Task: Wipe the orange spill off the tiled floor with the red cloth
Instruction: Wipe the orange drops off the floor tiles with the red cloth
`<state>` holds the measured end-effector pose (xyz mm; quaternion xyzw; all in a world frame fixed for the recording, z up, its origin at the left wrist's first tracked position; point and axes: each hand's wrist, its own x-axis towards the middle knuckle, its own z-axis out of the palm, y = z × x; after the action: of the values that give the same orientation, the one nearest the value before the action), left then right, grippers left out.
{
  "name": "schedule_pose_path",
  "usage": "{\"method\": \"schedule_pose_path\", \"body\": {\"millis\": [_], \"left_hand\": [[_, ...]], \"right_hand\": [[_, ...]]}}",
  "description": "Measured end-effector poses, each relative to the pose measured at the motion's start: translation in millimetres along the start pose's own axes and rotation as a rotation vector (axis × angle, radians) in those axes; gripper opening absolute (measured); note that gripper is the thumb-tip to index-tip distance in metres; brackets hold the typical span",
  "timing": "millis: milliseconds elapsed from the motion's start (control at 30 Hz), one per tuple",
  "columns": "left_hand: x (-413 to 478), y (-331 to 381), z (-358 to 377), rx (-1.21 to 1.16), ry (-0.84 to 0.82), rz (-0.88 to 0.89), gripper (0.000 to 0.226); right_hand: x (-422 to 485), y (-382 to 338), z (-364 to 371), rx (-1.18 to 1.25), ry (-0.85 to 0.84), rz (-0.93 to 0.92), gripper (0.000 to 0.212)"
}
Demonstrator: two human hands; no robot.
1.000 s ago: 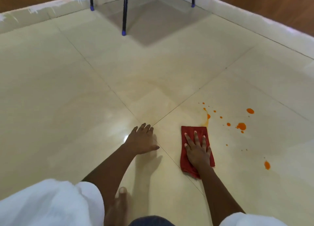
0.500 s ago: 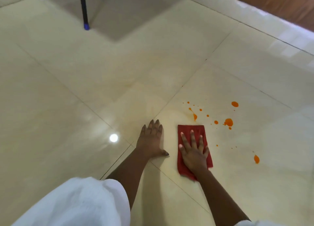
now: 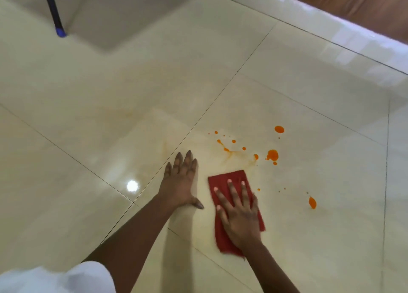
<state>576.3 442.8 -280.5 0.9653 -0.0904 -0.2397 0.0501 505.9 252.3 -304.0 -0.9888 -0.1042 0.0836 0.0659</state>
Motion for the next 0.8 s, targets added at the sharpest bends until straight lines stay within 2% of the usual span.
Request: {"method": "schedule_pose_path", "body": {"millis": [100,167,200,233,333,400,500,567,600,700,767,800], "left_hand": [[6.4,-1.0,0.4,0.022,-0.028,-0.009,0.140],[10.5,-1.4,3.1,0.015,-0.043,-0.013,0.142],[11.4,-2.8,3.5,0.021,-0.040,-0.008,0.142],[10.3,-4.4,3.6,0.025,-0.031,0.001,0.141],[7.9,-10.7,4.8,-0.003,-0.019,0.012,0.139],[8.2,-9.7,5.5,-0.016,-0.014,0.016,0.139],[10.1,-6.7,8.2,-0.015,-0.009,0.006,0.140],[10.5,-8.1,9.6,-0.026,-0.008,0.009,0.140],[10.3,-9.3,9.7,-0.031,-0.001,0.016,0.140],[7.2,-11.2,7.5,-0.048,0.016,0.039,0.139],[0.7,-18.3,9.1,-0.047,0.028,0.014,0.138],[-3.0,-23.7,10.0,-0.050,0.035,-0.006,0.139]], "right_hand": [[46.7,31.7,-13.6,0.003,0.083,0.167,0.053],[103.9,27.2,-23.3,0.059,0.031,0.282,0.053],[127.6,15.1,-25.6,0.083,-0.005,0.283,0.052],[141.0,0.0,-27.0,0.084,-0.033,0.237,0.051],[120.4,-26.1,-18.6,0.061,-0.053,-0.072,0.053],[83.4,-2.1,-12.1,0.026,0.036,-0.153,0.051],[111.9,42.4,-22.1,-0.013,0.112,0.048,0.051],[167.3,32.8,-32.2,0.045,0.040,0.205,0.051],[186.4,15.0,-31.0,0.046,0.011,0.208,0.051],[177.1,-34.7,-25.9,0.064,-0.025,-0.036,0.054],[137.8,-23.3,-17.3,0.036,-0.026,-0.195,0.056],[125.4,-6.0,-17.6,0.020,-0.005,-0.211,0.055]]}}
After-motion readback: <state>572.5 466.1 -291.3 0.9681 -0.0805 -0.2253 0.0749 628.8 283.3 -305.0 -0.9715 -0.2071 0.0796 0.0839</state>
